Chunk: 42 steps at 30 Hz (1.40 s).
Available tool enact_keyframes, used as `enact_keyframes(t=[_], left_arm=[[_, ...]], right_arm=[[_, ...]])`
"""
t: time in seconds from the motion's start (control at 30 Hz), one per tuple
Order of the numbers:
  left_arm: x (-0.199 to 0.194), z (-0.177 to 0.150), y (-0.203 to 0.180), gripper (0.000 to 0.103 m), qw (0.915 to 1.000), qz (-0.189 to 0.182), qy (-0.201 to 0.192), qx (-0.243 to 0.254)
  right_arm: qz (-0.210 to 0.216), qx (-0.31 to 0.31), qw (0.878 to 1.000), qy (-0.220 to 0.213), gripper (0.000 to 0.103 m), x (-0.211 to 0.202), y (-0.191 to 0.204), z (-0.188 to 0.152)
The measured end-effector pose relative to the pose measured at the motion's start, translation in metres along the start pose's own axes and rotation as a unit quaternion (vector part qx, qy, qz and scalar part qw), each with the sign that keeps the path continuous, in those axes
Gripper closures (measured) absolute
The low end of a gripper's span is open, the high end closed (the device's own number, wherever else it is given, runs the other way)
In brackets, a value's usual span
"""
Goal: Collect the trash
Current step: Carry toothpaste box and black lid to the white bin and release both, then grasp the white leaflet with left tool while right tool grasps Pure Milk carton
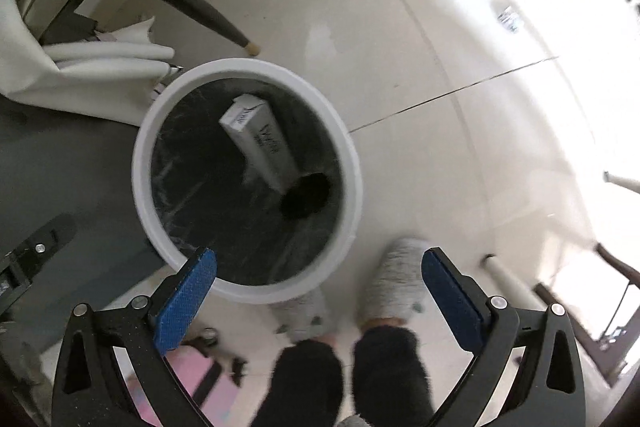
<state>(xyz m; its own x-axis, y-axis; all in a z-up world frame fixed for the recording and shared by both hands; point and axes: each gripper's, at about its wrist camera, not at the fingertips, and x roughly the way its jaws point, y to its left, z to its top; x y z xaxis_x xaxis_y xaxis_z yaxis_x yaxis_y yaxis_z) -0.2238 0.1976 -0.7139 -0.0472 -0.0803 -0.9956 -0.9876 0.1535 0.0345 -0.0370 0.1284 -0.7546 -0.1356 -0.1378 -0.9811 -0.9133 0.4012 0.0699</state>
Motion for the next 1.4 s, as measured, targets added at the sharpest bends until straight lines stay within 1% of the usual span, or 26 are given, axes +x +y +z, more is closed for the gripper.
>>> enact_keyframes(t=[0.07,0.13,0.27,0.3,0.37,0.57,0.77,0.87,0.97,1.03,1.1,1.2,1.27,1.3,1.4], left_arm=[[-0.011,-0.006,-0.002,0.003,1.0000,0.002,0.001,0.004],[-0.023,-0.010,-0.001,0.003,0.9999,-0.004,-0.002,0.011],[-0.052,-0.019,-0.002,0.003,0.9999,-0.005,-0.008,0.013],[-0.059,-0.021,-0.002,0.003,0.9998,-0.010,-0.002,0.016],[-0.078,-0.024,-0.001,0.003,0.9997,-0.011,-0.009,0.020],[-0.135,-0.043,0.001,0.003,0.9992,-0.013,-0.021,0.030],[-0.214,-0.070,0.003,0.003,0.9984,-0.020,-0.028,0.044],[-0.252,-0.081,0.006,0.003,0.9980,-0.023,-0.036,0.046],[-0.296,-0.090,0.008,0.003,0.9971,-0.027,-0.050,0.051],[-0.328,-0.093,0.006,0.003,0.9956,-0.030,-0.068,0.057],[-0.361,-0.093,-0.001,0.003,0.9930,-0.033,-0.090,0.069],[-0.405,-0.089,-0.026,0.003,0.9858,-0.039,-0.130,0.099],[-0.428,-0.085,-0.051,0.003,0.9781,-0.040,-0.155,0.133],[-0.439,-0.082,-0.070,0.003,0.9732,-0.040,-0.166,0.153],[-0.462,-0.072,-0.132,0.003,0.9562,-0.047,-0.192,0.216]], right_arm=[[-0.017,-0.006,1.000,-0.007,0.000,-0.013,0.000,-0.002],[-0.028,-0.011,0.999,-0.013,0.000,-0.027,0.003,-0.006],[-0.033,-0.017,0.999,-0.028,0.000,-0.065,0.007,-0.013],[-0.032,-0.017,0.999,-0.030,0.000,-0.072,0.009,-0.015],[-0.034,-0.021,0.999,-0.037,0.000,-0.092,0.011,-0.020],[-0.035,-0.028,0.997,-0.061,0.000,-0.163,0.018,-0.041],[-0.027,-0.033,0.996,-0.076,0.000,-0.237,0.027,-0.074],[-0.012,-0.024,0.996,-0.081,0.000,-0.278,0.029,-0.090],[0.001,-0.013,0.995,-0.094,0.000,-0.323,0.030,-0.107],[0.016,0.005,0.995,-0.103,0.000,-0.353,0.025,-0.116],[0.030,0.023,0.993,-0.113,0.000,-0.379,0.015,-0.123],[0.043,0.073,0.987,-0.138,0.000,-0.424,-0.016,-0.130],[0.050,0.127,0.979,-0.151,0.000,-0.448,-0.054,-0.136],[0.052,0.156,0.974,-0.156,0.000,-0.459,-0.076,-0.138],[0.042,0.247,0.954,-0.167,0.000,-0.480,-0.151,-0.148]])
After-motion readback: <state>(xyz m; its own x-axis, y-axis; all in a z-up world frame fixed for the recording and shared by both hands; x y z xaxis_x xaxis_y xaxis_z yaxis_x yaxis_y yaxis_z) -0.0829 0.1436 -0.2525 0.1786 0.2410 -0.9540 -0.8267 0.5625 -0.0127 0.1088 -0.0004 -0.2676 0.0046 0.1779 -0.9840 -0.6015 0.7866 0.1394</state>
